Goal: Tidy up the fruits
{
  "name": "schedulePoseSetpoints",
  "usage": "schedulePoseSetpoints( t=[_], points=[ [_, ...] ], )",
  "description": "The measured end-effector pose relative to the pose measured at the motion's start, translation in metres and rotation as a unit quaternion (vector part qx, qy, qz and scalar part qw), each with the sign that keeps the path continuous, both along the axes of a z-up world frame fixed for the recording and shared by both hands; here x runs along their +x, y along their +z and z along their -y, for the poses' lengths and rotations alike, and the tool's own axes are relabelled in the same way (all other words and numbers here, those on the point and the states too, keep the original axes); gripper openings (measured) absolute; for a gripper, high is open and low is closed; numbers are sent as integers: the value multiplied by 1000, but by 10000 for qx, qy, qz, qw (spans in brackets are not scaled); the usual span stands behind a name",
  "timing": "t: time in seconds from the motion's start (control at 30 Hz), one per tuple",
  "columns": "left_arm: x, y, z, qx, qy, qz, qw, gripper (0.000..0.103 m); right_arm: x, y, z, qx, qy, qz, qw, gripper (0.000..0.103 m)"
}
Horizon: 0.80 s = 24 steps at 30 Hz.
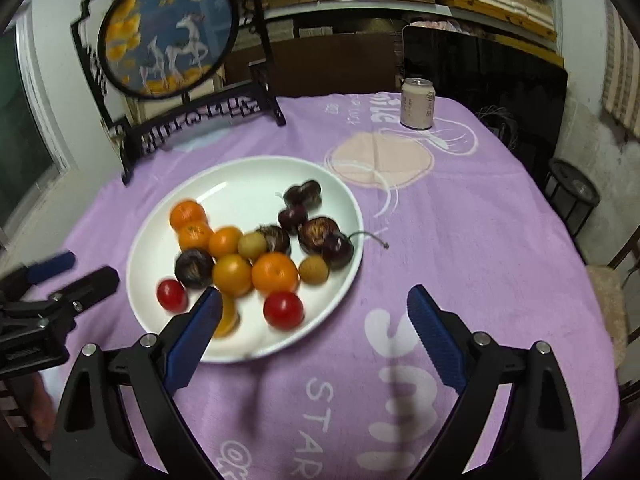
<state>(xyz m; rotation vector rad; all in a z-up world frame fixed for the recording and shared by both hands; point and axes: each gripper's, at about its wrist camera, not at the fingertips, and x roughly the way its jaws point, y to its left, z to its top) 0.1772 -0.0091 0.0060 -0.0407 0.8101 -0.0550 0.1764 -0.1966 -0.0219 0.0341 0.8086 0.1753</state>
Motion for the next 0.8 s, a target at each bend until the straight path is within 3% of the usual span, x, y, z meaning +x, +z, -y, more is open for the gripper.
schedulePoseSetpoints(
  t=[0.2,0.37,0.8],
  points=[
    [-11,-2,2,21,22,-68,10000,100,-9,-20,-23,-468,189,-346,9981,97],
    [-18,6,0,176,234,163,9994,100,-21,-21,-37,-773,327,-312,9960,97],
    [-30,7,3,33,143,263,9995,100,-21,-18,-31,-684,27,-251,9973,97]
  ],
)
